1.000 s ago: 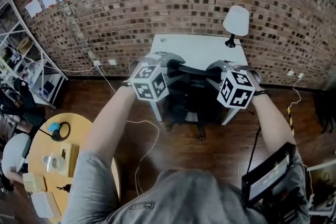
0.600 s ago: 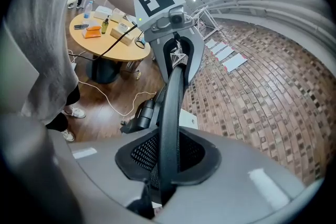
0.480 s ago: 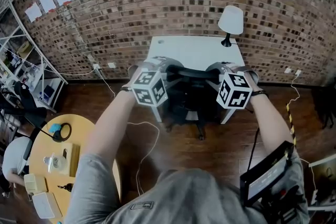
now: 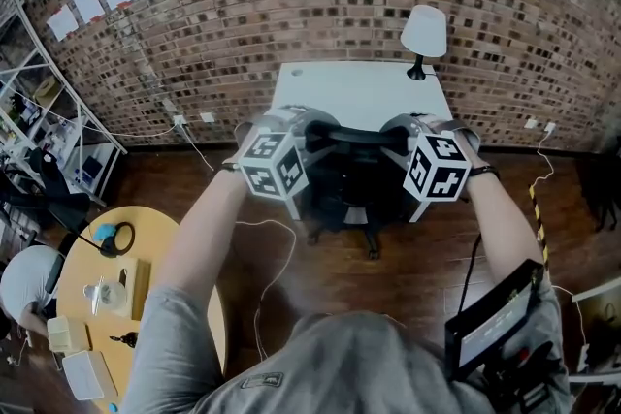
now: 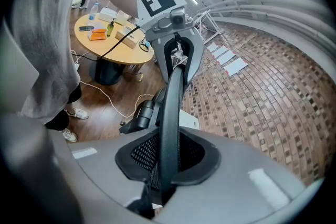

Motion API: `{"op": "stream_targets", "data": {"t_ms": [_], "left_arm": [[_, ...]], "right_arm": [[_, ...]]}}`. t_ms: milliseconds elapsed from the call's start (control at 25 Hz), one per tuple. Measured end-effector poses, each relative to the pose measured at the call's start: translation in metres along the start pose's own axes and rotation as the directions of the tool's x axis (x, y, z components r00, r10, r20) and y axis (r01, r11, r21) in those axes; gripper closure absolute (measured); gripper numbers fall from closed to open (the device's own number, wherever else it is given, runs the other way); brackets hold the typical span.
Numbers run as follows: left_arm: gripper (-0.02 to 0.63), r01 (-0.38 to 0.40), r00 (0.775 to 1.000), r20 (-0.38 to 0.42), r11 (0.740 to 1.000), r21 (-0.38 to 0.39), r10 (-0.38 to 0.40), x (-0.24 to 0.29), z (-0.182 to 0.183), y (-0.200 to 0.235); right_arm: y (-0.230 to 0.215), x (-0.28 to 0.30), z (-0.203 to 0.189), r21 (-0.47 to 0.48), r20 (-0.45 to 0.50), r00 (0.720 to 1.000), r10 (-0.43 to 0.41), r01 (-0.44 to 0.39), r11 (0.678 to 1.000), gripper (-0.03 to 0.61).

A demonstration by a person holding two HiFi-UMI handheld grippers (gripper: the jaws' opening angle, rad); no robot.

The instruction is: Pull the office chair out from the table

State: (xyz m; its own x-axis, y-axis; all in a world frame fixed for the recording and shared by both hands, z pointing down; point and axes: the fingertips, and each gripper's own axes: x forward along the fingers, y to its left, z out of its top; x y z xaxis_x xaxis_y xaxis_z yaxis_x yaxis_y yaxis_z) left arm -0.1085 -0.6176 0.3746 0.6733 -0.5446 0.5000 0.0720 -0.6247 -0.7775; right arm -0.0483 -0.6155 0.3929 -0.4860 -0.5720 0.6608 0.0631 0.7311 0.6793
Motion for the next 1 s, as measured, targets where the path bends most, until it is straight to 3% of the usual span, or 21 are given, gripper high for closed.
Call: {"op": "stream_targets", "data": {"t_ms": [280, 1000], "left_arm": [[0.52, 0.004, 1.0, 0.027, 1.0, 0.016, -0.004, -0.017, 0.025, -0.018], [0.515, -0.034, 0.998, -0.047, 0.997, -0.066, 0.031, -0.028, 0.082, -0.057]], "right_arm": [[0.02, -0.022, 0.008, -0.007, 0.02, 1.0, 0.007, -0.007, 1.0, 0.506], [0.068, -0.069, 0.0, -0.07, 0.056, 0.998, -0.012, 0.016, 0.997, 0.506]]}}
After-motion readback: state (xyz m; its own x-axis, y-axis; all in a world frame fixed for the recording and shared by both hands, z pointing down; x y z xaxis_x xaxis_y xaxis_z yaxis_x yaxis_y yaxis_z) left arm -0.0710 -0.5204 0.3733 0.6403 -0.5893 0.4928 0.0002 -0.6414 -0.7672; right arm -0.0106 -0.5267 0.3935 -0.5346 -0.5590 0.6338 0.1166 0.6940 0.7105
